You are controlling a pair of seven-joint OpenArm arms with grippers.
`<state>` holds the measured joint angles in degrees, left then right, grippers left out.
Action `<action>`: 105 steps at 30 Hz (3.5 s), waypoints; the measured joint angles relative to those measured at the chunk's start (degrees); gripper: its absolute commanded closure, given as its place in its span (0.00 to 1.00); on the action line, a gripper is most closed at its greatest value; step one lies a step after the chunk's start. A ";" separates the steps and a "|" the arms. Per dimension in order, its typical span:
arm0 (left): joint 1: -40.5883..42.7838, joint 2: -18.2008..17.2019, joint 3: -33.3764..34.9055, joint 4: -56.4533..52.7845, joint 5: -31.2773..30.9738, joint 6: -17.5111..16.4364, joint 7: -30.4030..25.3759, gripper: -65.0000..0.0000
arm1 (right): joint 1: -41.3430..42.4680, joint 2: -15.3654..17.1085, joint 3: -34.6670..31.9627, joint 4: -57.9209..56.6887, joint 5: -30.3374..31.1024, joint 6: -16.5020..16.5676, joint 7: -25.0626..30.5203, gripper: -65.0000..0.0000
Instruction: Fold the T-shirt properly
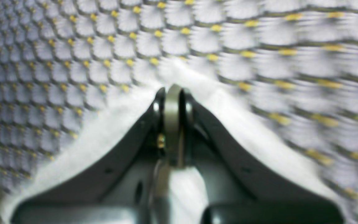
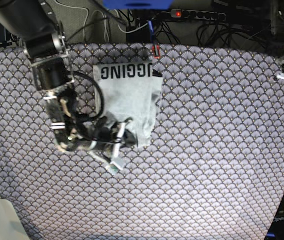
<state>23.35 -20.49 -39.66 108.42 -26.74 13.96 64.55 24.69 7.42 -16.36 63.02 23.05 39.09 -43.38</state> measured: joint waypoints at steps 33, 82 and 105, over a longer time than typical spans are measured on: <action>2.99 0.37 -7.98 1.84 -0.72 -6.91 1.29 1.00 | -38.75 1.18 12.35 39.28 -0.26 0.00 -8.41 1.00; -11.21 14.47 43.52 -88.17 24.76 -6.58 -54.05 1.00 | -41.53 10.95 29.81 -39.82 -23.12 0.20 41.00 1.00; -17.68 17.59 43.21 -103.56 24.39 -6.73 -72.54 0.99 | -32.50 -2.23 10.67 -54.12 -23.26 -47.30 56.37 1.00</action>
<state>5.67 -2.90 3.55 4.86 -2.35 7.22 -7.99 -7.81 5.19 -5.69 8.91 -0.21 -8.21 12.99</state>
